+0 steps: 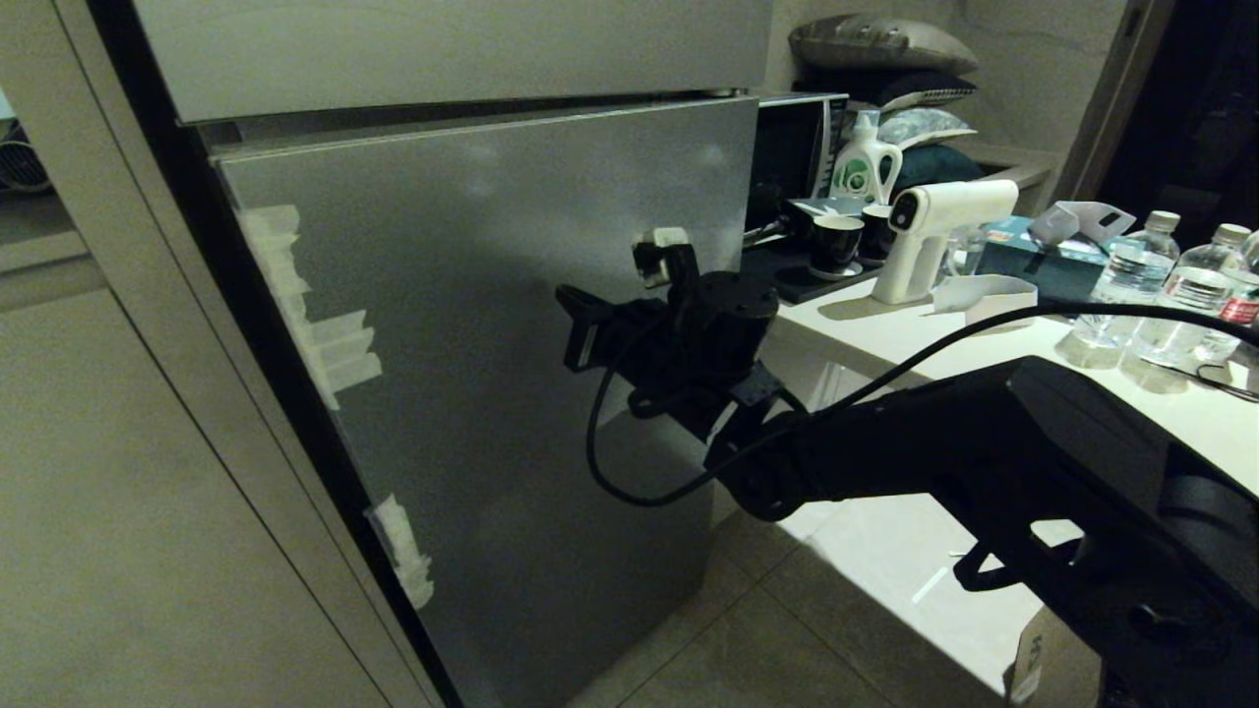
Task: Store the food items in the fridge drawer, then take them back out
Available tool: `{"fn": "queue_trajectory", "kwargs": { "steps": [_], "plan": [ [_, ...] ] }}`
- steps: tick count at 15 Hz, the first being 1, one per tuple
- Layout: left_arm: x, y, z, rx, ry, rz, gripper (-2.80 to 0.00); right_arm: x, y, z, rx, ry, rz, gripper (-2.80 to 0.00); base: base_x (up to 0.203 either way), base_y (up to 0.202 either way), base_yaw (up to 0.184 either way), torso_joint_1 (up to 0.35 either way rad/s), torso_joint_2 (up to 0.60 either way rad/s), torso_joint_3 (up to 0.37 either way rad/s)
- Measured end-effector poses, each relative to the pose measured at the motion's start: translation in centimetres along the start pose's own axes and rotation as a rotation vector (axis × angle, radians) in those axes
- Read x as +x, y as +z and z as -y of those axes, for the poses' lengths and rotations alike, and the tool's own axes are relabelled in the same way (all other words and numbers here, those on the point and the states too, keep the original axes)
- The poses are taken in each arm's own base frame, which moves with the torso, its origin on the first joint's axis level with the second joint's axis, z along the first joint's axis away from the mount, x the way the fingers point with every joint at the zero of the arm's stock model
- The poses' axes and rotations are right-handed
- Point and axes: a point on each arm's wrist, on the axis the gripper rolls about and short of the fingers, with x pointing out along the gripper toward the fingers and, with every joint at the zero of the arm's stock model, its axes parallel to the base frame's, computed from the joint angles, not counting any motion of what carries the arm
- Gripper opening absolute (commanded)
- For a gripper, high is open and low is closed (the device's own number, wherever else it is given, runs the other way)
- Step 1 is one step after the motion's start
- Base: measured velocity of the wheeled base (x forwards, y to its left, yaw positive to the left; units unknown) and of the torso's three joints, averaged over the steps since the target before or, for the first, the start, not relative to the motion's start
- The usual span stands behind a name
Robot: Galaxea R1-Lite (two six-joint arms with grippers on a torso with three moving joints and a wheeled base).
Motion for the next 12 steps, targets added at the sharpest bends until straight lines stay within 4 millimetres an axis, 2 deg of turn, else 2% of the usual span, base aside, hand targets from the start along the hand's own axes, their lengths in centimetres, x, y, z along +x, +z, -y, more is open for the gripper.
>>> {"fn": "queue_trajectory", "kwargs": {
  "steps": [3, 8, 10, 12],
  "plan": [
    [0.0, 0.0, 0.0, 0.0, 0.0, 0.0, -2.8, 0.1, -1.2, 0.4, 0.003, -0.008, -0.012, -2.8, 0.0, 0.0, 0.0, 0.0, 0.0, 0.0],
    [0.0, 0.0, 0.0, 0.0, 0.0, 0.0, -2.8, -0.2, -1.0, 0.2, 0.0, -0.062, -0.01, -2.8, 0.0, 0.0, 0.0, 0.0, 0.0, 0.0],
    [0.0, 0.0, 0.0, 0.0, 0.0, 0.0, -2.8, -1.3, -0.6, 0.1, -0.007, -0.092, -0.047, -2.8, 0.0, 0.0, 0.0, 0.0, 0.0, 0.0],
    [0.0, 0.0, 0.0, 0.0, 0.0, 0.0, -2.8, -3.5, 0.8, -0.4, -0.018, -0.106, -0.093, -2.8, 0.0, 0.0, 0.0, 0.0, 0.0, 0.0]
  ]
}}
